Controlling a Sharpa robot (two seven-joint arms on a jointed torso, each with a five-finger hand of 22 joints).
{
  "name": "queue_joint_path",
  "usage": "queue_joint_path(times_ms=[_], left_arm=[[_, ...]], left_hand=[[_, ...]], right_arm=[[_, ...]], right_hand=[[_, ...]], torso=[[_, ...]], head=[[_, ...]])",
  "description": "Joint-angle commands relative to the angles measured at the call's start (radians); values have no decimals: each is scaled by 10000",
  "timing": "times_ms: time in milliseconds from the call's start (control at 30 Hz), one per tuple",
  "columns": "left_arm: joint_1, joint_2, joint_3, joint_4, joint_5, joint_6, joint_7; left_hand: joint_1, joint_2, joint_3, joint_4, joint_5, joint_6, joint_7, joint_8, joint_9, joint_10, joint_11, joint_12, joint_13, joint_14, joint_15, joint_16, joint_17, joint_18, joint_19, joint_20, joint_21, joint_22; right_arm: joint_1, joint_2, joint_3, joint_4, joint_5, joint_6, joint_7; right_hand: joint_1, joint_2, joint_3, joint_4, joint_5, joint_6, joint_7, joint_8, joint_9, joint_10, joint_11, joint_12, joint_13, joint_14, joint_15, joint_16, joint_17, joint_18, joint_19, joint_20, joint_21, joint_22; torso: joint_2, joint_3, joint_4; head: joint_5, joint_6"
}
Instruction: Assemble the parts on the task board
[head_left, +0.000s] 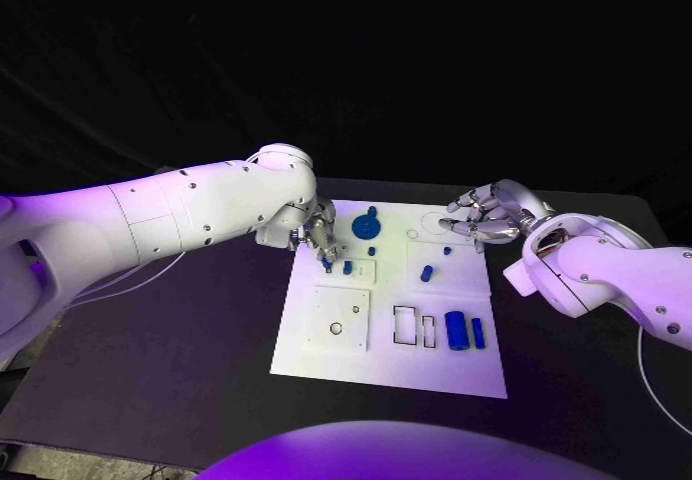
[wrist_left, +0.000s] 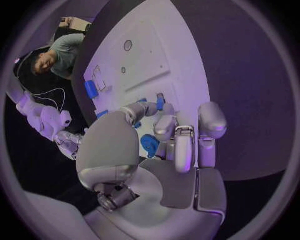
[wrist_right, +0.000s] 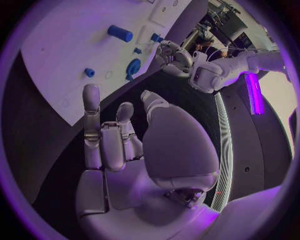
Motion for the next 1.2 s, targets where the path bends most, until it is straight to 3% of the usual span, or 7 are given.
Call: queue_joint_path(times_ms=[33, 1033, 1200], left_arm=[[-10, 3, -5, 72, -44, 199, 114], [-56, -100, -34, 206, -137, 111, 86], [-75, -79, -84, 205, -150, 77, 99]], left_hand=[[41, 166, 1925, -1974, 27, 254, -264, -40, 6, 41, 10, 20, -2, 1039, -43, 36, 2635, -181, 6, -17, 2, 1007], [46, 195, 1896, -1991, 16, 249, -260, -60, 40, 38, 15, 18, 2, 1039, -36, 36, 2635, -184, 5, -12, 19, 1023], [46, 203, 1888, -1993, 15, 248, -258, -65, 49, 39, 16, 19, 6, 1039, -34, 36, 2635, -184, 2, -10, 17, 1026]], right_arm=[[-5, 10, 0, 8, -89, 13, 87], [-5, 11, 1, 6, -89, -4, 97], [-5, 10, 1, 7, -89, -2, 93]], right_hand=[[-50, -9, 76, -9, 35, -71, -8, 30, -10, -62, -9, -7, -7, -64, -15, -42, -9, 130, -64, -9, -40, -8], [-49, -27, 90, -6, 70, -76, -6, 40, -10, -85, -7, -15, -28, -72, -13, -51, -21, 129, -67, -8, -51, -8], [-49, -27, 90, -6, 70, -76, -6, 40, -10, -85, -7, -15, -28, -72, -13, -51, -21, 129, -67, -8, -51, -8]], torso=[[-3, 0, 0], [0, -2, -3], [-1, 0, -5]], head=[[-1, -21], [13, -27], [7, -33]])
